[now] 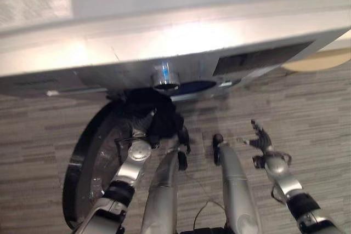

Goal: Grab the laundry basket,head to the washer,open it,put in the laundry and shut it.

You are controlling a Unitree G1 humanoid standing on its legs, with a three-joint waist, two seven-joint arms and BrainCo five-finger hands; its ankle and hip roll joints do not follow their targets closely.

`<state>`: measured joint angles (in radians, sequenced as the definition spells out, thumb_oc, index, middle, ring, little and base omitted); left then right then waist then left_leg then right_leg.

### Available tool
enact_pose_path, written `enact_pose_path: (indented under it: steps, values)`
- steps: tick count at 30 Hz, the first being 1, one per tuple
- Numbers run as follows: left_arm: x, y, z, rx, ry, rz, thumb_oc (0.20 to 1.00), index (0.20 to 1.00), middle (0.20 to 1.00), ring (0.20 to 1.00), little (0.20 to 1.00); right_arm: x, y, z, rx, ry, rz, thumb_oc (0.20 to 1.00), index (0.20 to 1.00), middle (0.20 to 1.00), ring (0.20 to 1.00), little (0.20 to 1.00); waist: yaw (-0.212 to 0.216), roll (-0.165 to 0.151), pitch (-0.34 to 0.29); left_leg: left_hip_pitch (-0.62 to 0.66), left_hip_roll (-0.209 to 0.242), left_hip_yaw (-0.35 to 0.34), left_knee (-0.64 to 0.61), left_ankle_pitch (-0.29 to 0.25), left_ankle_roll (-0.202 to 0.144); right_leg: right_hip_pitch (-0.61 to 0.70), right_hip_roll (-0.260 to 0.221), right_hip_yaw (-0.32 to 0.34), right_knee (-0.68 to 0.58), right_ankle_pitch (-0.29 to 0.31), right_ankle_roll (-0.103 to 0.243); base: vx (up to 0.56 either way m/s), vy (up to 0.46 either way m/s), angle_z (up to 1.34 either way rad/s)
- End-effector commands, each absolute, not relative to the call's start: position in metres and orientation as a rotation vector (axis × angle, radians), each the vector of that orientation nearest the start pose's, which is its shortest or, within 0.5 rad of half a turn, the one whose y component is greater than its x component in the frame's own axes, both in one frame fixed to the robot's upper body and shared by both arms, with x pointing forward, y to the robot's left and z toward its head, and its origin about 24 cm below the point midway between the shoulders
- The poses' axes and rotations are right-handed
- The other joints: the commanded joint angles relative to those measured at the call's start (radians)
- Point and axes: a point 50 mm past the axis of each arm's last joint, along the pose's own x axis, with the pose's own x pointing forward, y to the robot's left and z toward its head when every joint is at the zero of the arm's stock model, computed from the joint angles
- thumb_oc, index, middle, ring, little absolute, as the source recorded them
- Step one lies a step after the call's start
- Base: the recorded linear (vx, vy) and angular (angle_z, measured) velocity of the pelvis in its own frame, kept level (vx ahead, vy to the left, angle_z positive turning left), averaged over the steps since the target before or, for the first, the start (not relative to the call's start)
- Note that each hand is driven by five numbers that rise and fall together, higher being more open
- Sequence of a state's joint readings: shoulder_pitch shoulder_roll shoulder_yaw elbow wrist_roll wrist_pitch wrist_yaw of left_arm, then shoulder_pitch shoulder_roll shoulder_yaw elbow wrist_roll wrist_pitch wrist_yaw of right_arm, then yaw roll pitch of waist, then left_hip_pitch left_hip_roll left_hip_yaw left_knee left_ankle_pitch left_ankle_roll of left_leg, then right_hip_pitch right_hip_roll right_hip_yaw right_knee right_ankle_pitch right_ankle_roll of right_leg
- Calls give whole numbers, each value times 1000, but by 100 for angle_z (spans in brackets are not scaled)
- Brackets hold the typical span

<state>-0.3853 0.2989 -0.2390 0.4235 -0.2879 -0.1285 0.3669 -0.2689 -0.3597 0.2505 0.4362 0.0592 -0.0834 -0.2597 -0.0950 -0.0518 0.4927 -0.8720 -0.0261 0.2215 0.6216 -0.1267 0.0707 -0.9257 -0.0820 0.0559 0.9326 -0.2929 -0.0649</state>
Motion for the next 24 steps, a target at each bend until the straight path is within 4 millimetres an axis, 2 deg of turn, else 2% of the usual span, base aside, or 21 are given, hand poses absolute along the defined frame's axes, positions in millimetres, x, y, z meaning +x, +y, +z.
enact_pose_path:
  steps: [1,2,3,7,8,9,10,11,12,13,14,15,16,17,18,19,20,21,22,23,24]
  values:
    - [314,164,63,-50,-99,215,200,200,200,200,200,284,-192,14,-345,77,-112,1000,1000,1000,1000,1000,-18,28,-106,-56,174,-54,273,-189,-51,-48,12,-9,-43,-20,60,-47,-136,15]
    - [322,162,79,-85,-153,231,200,200,200,200,200,288,-189,26,-318,19,-125,1000,1000,1000,1000,1000,-24,32,-102,-138,190,-74,351,-207,-47,-124,24,-9,23,-40,52,-46,-135,-6]
    - [322,162,79,-85,-154,230,200,200,200,200,200,288,-189,27,-318,18,-125,1000,1000,1000,1000,1000,-24,34,-105,-147,192,-76,357,-209,-47,-131,25,-10,27,-42,51,-43,-144,-29]
    - [342,165,122,-129,-284,291,200,200,200,200,200,288,-184,37,-291,-48,-111,1000,1000,1000,1000,1000,-48,49,-117,-301,225,-129,494,-242,-38,-276,45,-13,157,-82,36,17,-102,-11]
    - [353,171,148,-106,-354,334,200,200,200,200,200,284,-182,37,-292,-61,-86,1000,1000,1000,1000,1000,-63,52,-124,-351,236,-148,540,-254,-37,-321,49,-18,200,-99,32,35,-95,-20]
    - [353,171,148,-106,-354,334,200,200,200,200,200,284,-182,37,-292,-61,-86,1000,1000,1000,1000,1000,-63,52,-125,-353,236,-148,541,-254,-38,-323,49,-19,201,-100,32,42,-108,-15]
    - [366,188,185,-55,-443,414,200,200,200,200,200,278,-183,36,-286,-67,-67,1000,1000,1000,1000,1000,-86,53,-131,-388,245,-158,571,-263,-40,-356,57,-23,235,-111,31,26,-67,5]
    - [371,199,209,-12,-495,462,200,200,200,200,200,277,-184,38,-285,-79,-58,1000,1000,1000,1000,1000,-97,56,-136,-411,252,-164,590,-266,-43,-374,59,-27,250,-116,30,32,-87,-1]
    - [375,208,226,22,-531,493,200,200,200,200,200,276,-185,39,-289,-86,-48,1000,1000,1000,1000,1000,-104,58,-139,-421,256,-168,598,-268,-44,-383,62,-30,258,-119,31,20,-41,-4]
    - [375,208,228,23,-534,492,200,200,200,200,200,276,-185,40,-287,-89,-48,1000,1000,1000,1000,1000,-103,58,-138,-425,256,-170,601,-269,-44,-385,62,-31,260,-120,31,20,-61,-3]
    - [378,225,268,109,-615,558,200,200,200,200,200,275,-188,44,-293,-115,-31,1000,1000,1000,1000,1000,-121,64,-144,-450,262,-180,616,-271,-49,-406,66,-35,272,-124,33,14,-42,-8]
    - [378,225,269,110,-618,557,200,200,200,200,200,275,-188,45,-291,-117,-32,1000,1000,1000,1000,1000,-121,63,-143,-453,262,-181,618,-271,-49,-408,65,-36,273,-125,33,15,-53,-6]
    - [377,231,284,141,-650,579,200,200,200,200,200,275,-190,47,-297,-127,-23,1000,1000,1000,1000,1000,-126,65,-146,-460,264,-185,622,-272,-51,-413,65,-39,276,-126,35,0,0,0]
    - [375,241,314,233,-710,623,200,200,200,200,200,276,-192,52,-300,-147,-11,1000,1000,1000,1000,1000,-134,67,-148,-483,268,-189,634,-271,-56,-429,68,-45,284,-124,39,13,-29,3]
    - [375,241,315,233,-711,623,200,200,200,200,200,276,-192,52,-299,-147,-11,1000,1000,1000,1000,1000,-134,66,-147,-483,268,-190,635,-271,-56,-429,68,-46,284,-124,39,20,-16,4]
    - [370,248,340,313,-761,675,200,200,200,200,200,276,-195,56,-305,-159,5,1000,1000,1000,1000,1000,-141,70,-151,-498,268,-193,640,-268,-60,-443,71,-49,288,-119,43,0,0,0]
    - [369,249,349,350,-775,691,200,200,200,200,200,277,-197,57,-306,-163,8,1000,1000,1000,1000,1000,-143,72,-153,-508,270,-196,641,-266,-61,-449,70,-52,287,-117,45,12,-6,4]
    - [370,248,350,351,-778,689,752,752,752,752,752,277,-196,58,-303,-165,7,1000,1000,1000,1000,1000,-142,71,-153,-512,270,-198,642,-266,-61,-452,70,-54,287,-117,45,-1,-13,4]
    - [370,251,356,394,-770,698,1000,1000,1000,1000,1000,277,-199,59,-305,-166,9,1000,1000,1000,1000,1000,-143,72,-156,-523,272,-201,650,-264,-62,-458,70,-56,290,-115,48,-1,-5,4]
    - [370,251,356,394,-771,697,1000,1000,1000,1000,1000,277,-199,59,-305,-166,8,1000,1000,1000,1000,1000,-142,72,-156,-524,272,-202,650,-264,-63,-459,70,-56,290,-115,48,0,0,0]
    - [372,253,366,494,-747,690,1000,1000,1000,1000,1000,277,-203,60,-303,-164,7,1000,1000,1000,1000,1000,-144,75,-160,-543,272,-207,657,-259,-62,-468,67,-61,295,-112,50,0,0,0]
